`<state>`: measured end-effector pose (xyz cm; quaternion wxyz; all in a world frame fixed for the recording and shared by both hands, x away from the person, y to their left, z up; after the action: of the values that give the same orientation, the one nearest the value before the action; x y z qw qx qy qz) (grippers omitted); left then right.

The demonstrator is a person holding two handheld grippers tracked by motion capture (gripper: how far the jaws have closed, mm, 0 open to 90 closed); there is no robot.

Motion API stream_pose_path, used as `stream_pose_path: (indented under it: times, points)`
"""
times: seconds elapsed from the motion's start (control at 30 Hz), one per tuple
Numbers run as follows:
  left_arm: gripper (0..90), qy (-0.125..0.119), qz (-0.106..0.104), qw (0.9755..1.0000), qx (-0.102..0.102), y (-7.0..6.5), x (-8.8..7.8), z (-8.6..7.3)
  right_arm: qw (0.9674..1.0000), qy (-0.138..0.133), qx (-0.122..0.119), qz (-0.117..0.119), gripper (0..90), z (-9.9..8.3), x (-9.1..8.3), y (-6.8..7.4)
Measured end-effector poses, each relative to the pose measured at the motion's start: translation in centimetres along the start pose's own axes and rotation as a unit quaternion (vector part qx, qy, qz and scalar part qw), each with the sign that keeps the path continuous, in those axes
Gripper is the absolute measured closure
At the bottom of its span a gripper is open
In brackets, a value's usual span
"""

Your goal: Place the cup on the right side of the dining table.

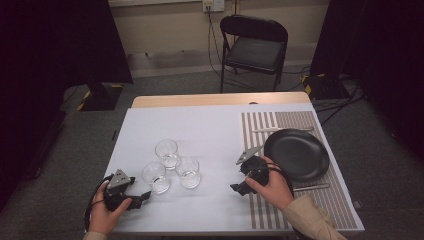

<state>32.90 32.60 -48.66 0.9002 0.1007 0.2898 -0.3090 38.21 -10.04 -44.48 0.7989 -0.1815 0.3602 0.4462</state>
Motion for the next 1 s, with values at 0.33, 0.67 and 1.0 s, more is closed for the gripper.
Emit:
stream_pose_path:
  times: [0.33,0.67,1.0]
  points:
    - [14.8,0.000,0.000,1.0000,-0.001,0.0,0.0,0.0,1.0000,0.003,0.004,0.007,14.7,0.8,0.0,0.1]
    - [14.8,0.001,-0.001,1.0000,0.000,0.0,0.0,0.0,0.9999,0.013,0.000,0.008,15.0,1.6,0.2,0.2]
    - [14.7,0.000,0.000,1.0000,0.000,0.0,0.0,0.0,0.9998,0.019,-0.001,0.009,14.9,2.2,0.3,0.2]
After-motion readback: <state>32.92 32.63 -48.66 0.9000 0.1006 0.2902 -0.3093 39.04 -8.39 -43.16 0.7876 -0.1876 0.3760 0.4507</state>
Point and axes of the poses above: each handheld gripper's, and its own axes: x roughly forward along the jaws, z roughly out of its top, y roughly to its left, the point moved 1 cm from there along x, roughly forward along the jaws, and after that the axes turned 7 degrees about -y, right-handed, at the moved point
